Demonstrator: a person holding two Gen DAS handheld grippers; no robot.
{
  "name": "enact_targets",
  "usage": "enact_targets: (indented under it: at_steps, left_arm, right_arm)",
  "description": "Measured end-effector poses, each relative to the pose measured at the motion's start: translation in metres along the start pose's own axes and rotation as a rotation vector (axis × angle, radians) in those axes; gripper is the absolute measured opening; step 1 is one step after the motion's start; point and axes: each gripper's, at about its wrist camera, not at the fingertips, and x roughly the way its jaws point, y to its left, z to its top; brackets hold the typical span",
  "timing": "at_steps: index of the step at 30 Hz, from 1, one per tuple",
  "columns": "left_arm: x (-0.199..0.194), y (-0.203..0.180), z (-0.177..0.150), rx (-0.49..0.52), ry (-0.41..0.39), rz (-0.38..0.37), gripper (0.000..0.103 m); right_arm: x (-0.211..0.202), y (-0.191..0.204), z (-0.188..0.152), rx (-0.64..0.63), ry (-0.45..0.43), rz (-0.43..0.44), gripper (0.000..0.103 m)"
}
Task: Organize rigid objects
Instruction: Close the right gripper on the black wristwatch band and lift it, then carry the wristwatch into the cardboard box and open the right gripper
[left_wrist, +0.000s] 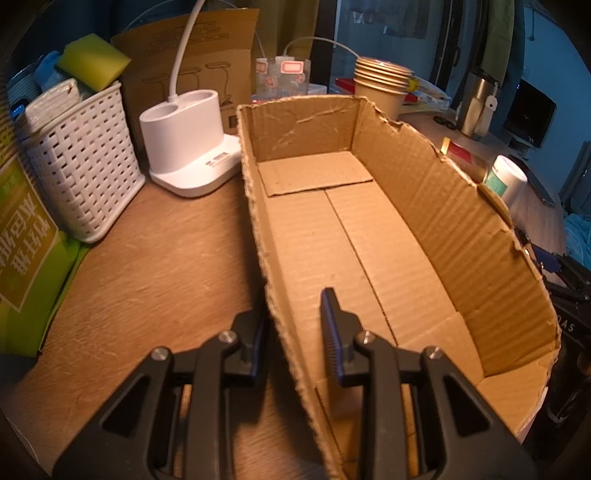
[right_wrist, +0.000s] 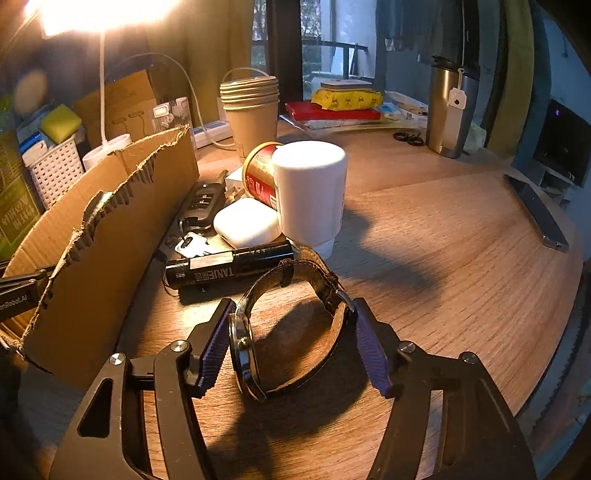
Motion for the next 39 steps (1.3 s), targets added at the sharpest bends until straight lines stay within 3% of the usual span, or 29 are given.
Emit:
enact_targets:
  at_steps: [23,39]
  left_arm:
    - [-0.001,-0.002,-0.002,0.002,0.000,-0.006,0.029]
    - [-0.001,-0.002,-0.002,0.001,0.000,-0.006,0.029]
  right_arm:
    - [-0.046,0.020,0.014,-0.032,-0.124,0.065,0.062]
    - [-0.093,0.061,0.036,-0.092,-0.245,0.205,0.062]
